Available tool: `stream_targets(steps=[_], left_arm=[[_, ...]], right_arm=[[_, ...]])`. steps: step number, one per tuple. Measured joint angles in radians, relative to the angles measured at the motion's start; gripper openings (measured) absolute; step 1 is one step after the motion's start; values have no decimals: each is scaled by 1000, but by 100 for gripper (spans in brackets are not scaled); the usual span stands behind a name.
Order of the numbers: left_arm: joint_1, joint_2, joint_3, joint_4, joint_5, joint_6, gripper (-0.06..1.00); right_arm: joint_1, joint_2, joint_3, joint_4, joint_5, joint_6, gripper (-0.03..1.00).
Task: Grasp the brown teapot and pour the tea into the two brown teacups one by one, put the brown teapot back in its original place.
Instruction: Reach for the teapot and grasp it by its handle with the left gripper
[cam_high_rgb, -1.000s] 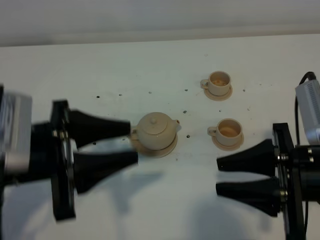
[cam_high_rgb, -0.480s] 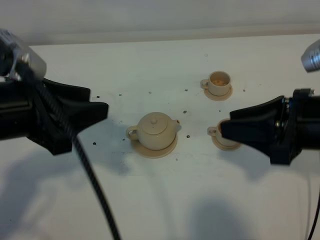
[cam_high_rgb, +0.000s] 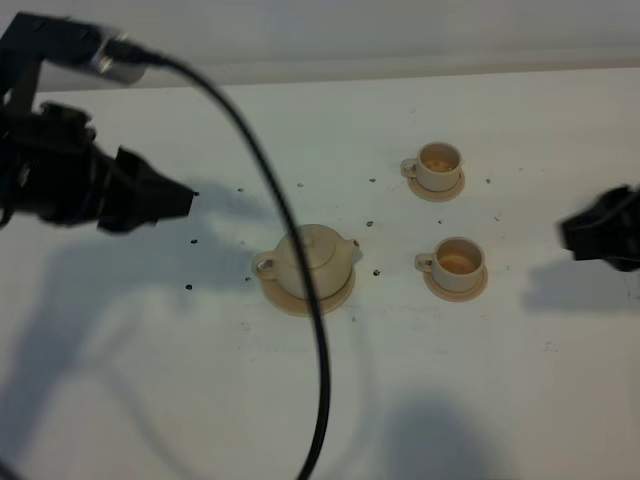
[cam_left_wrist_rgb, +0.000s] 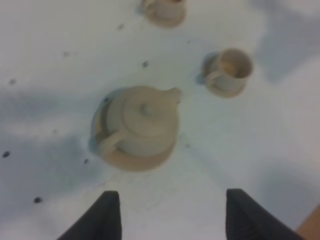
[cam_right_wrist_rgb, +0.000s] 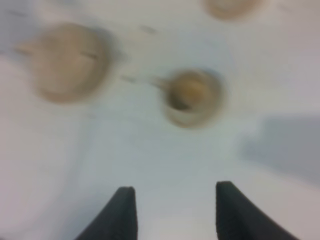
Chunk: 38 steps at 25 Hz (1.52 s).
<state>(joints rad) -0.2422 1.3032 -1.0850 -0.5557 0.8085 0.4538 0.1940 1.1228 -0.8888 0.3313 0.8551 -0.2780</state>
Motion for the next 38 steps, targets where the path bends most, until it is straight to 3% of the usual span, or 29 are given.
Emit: stream_targets(steps=[3,6,13,19,24,38], left_arm=[[0,94,-90,12,25,-20,47],[0,179,-193,14,64,-29,47],[-1,395,-465,58,200,-94,47],[-70,576,-736,247,376,-207,47],[-156,667,-907,368,385,-258,47],[-336,715,-986,502,385,-295,47]], right_arm=[[0,0,-1,-201,94,154,40],[0,-5,-1,-277,181,207,40],[0,-174,-1,-282,263,217,40],[0,-372,14,-292,316,242,40],[0,-509,108,-331,324,289,40],[0,-861,362,-326,297,249,40]])
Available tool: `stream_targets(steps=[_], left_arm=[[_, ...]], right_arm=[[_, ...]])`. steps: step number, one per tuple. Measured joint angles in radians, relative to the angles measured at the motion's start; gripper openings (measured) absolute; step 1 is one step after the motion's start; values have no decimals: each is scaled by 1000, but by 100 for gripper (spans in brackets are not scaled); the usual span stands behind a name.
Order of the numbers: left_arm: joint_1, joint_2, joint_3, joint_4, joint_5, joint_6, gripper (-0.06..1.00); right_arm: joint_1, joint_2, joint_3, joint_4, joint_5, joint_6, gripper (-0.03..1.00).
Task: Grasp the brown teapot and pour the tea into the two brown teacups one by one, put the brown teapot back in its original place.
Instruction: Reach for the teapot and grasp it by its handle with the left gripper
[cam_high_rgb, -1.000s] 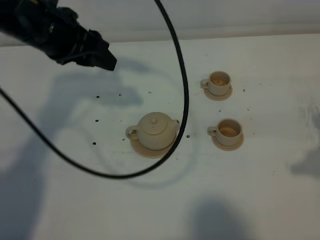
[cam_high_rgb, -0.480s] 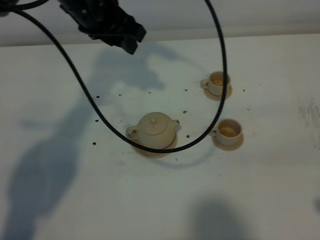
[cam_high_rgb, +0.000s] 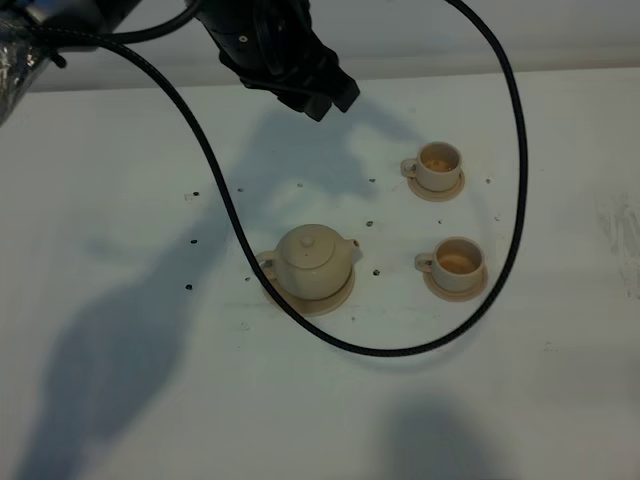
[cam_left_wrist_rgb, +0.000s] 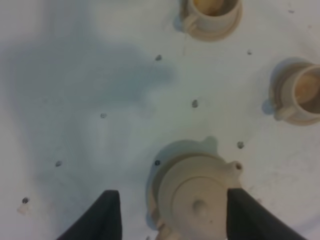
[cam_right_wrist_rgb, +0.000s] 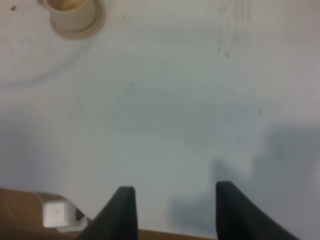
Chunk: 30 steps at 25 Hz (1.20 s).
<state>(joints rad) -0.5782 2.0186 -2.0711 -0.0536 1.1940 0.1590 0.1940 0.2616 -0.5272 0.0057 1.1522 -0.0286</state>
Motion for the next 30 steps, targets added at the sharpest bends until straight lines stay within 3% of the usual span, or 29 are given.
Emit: stream_targets(steps=[12,19,30], left_arm=[[-72,98,-1,12,-1,-9,47],[-122,161,-1,106,-2,-15,47],[-122,161,-1,130,-2,12,47]], right_arm=[[0,-33,36,40,-73,-18,40],[-11,-33,36,48,-78,-18,40],[-272,-134,37,63,-81,-18,40]])
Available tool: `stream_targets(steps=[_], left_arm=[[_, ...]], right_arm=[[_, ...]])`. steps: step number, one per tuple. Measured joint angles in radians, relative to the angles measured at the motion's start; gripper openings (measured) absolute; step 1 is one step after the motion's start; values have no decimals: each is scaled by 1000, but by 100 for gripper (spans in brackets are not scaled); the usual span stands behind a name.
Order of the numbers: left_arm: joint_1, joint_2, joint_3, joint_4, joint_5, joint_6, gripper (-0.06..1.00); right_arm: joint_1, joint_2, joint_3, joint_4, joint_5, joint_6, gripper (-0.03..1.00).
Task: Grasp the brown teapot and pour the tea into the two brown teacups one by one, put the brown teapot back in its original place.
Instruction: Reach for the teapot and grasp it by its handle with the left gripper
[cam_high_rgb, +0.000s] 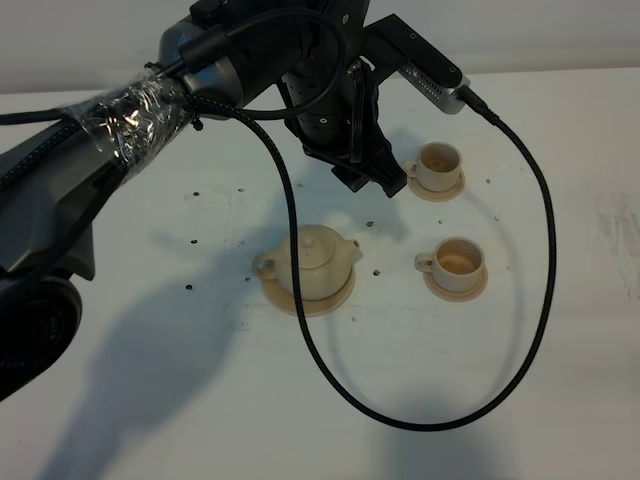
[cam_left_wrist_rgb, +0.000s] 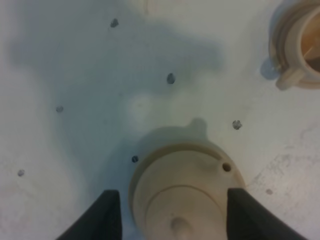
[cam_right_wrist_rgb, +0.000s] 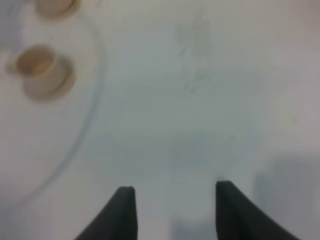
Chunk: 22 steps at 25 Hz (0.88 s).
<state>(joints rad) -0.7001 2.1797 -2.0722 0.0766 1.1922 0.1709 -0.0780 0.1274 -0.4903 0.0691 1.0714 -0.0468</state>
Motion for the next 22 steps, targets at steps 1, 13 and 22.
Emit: stream_targets(steps=[1,13,22], left_arm=[[0,0,0,0,0,11,47],[0,-10,1,1,0,180,38],[0,-154,160,5,0,239,37]], right_arm=[[-9,-27,0,0,-1,0,40],[33,-134,0,19,-2,0,40],[83,-134,0,22,-3,0,40]])
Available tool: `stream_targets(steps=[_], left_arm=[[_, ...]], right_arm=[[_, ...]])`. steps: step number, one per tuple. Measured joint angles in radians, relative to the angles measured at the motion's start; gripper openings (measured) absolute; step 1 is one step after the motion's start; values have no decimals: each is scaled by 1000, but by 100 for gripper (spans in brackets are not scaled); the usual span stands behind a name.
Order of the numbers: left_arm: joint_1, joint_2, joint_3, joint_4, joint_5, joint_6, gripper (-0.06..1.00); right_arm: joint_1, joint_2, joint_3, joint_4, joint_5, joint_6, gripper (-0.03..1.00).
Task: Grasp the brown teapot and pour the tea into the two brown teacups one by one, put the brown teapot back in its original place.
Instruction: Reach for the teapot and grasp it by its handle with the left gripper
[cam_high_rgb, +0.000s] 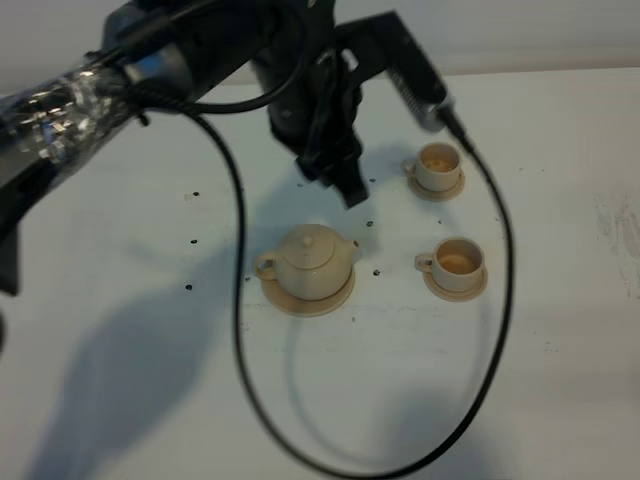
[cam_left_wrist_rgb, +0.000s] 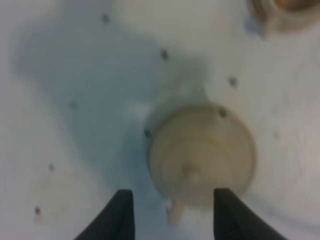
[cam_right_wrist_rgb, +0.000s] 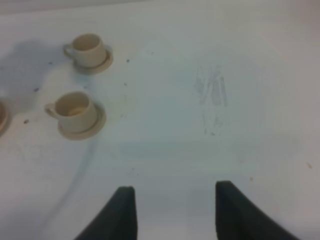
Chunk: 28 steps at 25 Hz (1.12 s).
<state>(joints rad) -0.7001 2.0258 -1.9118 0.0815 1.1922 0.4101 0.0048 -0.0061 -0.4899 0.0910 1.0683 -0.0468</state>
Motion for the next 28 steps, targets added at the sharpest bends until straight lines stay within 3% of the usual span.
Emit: stream_targets(steps=[4,21,28], left_arm=[[0,-54,74,2,0,27,37],[0,-77,167,2,1,57,38],[0,-77,169,0,1,15,48]], right_arm=[[0,0,0,0,0,0,40],[0,0,0,1,0,0,40],[0,0,0,3,0,0,40]])
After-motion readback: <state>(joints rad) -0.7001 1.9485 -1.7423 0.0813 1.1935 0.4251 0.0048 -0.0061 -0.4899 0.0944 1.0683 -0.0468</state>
